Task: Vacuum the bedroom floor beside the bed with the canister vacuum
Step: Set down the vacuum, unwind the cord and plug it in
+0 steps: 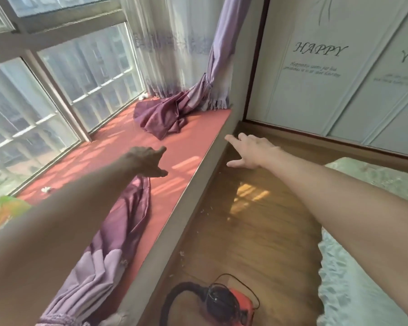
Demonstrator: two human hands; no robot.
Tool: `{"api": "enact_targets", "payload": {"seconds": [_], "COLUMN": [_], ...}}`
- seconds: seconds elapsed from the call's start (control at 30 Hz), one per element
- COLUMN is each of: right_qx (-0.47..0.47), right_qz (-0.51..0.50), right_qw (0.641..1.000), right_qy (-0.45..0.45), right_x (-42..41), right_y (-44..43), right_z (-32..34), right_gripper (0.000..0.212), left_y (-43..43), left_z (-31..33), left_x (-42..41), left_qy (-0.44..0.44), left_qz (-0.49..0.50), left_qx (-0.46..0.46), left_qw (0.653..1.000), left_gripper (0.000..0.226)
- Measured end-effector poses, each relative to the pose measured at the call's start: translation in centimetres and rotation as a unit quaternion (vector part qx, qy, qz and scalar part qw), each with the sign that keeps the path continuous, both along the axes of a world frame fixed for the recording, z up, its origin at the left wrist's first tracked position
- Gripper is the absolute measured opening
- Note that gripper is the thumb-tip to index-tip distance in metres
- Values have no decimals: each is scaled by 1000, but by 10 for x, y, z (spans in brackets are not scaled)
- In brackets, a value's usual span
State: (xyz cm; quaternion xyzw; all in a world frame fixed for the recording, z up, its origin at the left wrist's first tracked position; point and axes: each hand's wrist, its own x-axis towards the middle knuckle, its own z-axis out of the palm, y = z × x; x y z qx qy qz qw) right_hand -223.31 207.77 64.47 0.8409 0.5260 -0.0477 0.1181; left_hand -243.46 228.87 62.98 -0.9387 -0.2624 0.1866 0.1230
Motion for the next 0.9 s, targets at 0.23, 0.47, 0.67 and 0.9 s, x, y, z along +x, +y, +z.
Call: {"api": "enact_targets", "payload": {"seconds": [0.23,0.47,0.67,0.9], "right_qx": [4,-21,-65,-90], "right_qz": [-81,-113,-133,-188], "right_qw": [996,989,973,940], "right_qy": [40,91,176,271], "right_x": [26,32,6,-37], "right_y": [-80,-147,-192,-232], "right_z": [-33,-99,-201,-327], "right_gripper": [81,77,80,80], "left_y": [-43,-103,-145,-184], "left_z": [-33,-84,-167,-280], "left_x": [55,72,65,53], "left_qy": [0,-1,24,79], "left_qz": [-50,-77,-92,-114], "left_qx": [-17,-41,-93,-134], "left_qw": [999,996,991,981], "left_gripper": [86,83,83,84]}}
